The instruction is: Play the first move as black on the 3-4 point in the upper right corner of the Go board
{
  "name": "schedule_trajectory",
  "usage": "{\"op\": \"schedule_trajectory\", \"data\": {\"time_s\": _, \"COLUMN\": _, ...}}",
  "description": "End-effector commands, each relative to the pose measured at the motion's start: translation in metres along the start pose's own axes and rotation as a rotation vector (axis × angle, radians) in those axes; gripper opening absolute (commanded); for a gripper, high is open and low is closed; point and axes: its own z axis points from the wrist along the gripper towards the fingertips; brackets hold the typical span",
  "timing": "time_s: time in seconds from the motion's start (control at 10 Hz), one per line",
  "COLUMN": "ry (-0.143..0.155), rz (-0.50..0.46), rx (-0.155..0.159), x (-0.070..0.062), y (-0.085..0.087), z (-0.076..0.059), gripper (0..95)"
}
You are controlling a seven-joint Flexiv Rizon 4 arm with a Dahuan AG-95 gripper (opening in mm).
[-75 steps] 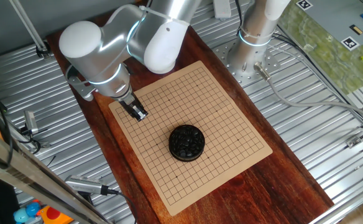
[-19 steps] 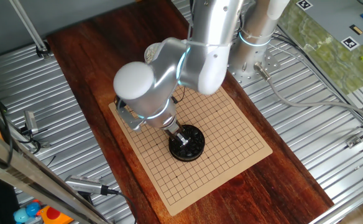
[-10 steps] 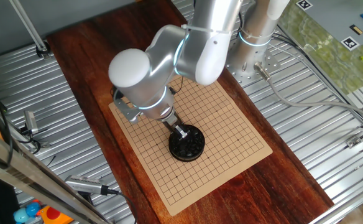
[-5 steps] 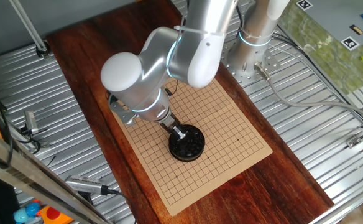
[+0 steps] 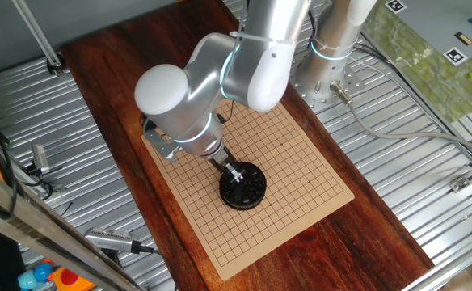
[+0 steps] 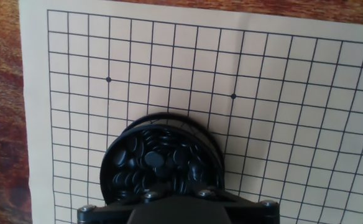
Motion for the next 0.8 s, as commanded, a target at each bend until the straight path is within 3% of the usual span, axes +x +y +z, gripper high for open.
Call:
{"op": "schedule_trajectory", "data": {"time_s": 0.1, "ry": -0.004, "rz": 0.001, "rx": -0.003, "x": 0.0, "y": 0.0, "z": 0.0, "gripper": 19.0}}
{"op": "schedule_trajectory", "data": {"time_s": 0.8, "ry": -0.012, "rz": 0.017, "rx": 0.004, "x": -0.007, "y": 0.006, "z": 0.013, "gripper": 19.0}}
